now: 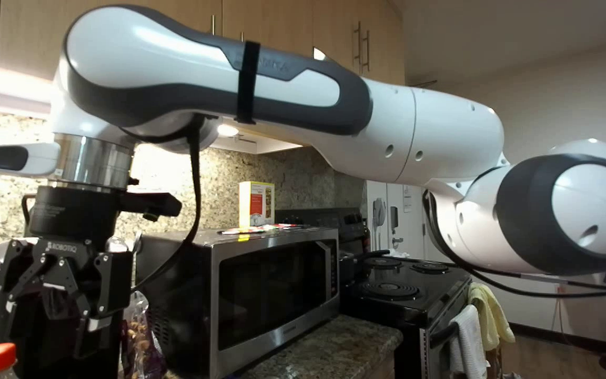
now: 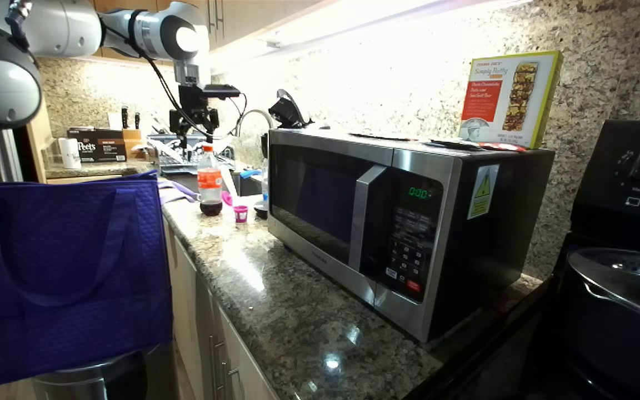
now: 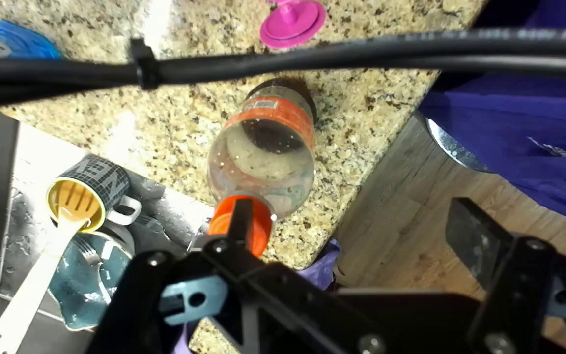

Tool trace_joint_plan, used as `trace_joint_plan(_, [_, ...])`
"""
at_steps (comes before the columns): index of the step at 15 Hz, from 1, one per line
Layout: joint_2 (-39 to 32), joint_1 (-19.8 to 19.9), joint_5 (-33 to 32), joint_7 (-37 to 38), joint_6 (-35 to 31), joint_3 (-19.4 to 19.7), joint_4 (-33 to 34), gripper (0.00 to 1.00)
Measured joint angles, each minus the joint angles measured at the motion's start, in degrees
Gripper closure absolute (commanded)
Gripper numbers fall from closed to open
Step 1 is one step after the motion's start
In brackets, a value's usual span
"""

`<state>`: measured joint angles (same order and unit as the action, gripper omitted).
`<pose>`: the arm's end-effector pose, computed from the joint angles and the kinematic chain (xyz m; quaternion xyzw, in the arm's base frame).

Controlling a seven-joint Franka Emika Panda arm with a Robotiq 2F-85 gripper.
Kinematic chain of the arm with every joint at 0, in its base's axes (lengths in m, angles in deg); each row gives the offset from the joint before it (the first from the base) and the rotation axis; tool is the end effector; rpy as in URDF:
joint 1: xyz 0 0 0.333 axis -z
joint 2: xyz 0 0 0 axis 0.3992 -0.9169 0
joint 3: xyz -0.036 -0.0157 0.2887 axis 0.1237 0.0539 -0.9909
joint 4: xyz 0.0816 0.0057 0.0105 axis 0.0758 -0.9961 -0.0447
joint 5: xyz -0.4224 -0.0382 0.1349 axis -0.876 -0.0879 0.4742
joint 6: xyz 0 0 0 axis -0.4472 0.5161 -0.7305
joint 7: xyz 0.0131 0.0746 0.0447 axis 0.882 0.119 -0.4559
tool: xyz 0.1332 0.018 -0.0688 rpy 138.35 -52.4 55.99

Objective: Put the Coca Cola bottle on top of the microwave.

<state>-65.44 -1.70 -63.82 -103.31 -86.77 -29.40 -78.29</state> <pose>0.7165 0.3927 0.4287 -0.6077 -0.7908 -0.0732 0.0044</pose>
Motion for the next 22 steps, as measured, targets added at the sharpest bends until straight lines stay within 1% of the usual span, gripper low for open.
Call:
trace_joint_plan(5, [-0.26,-0.78,-0.02,-0.39,0.13,1.12,0.9,0.0])
trace_joint_plan(7, [-0.55,-0.8,0.33,0.93,0.23,1.14,1.25,0.0])
trace_joint_plan(12, [-1.33,-2.04,0.35,13.32,-1.38,2.11,2.53,0.0])
trace_joint_plan(16, [-2.08,-3.07,0.32,19.69,-4.71,3.04,2.58,0.0])
trace_joint_plan(18, [-2.6,-3.23,0.29,22.85,-5.31,3.66,2.57,0.27])
trace_joint_plan(22, [-3.36,-3.25,0.26,29.17,-6.27,4.52,2.57,0.53])
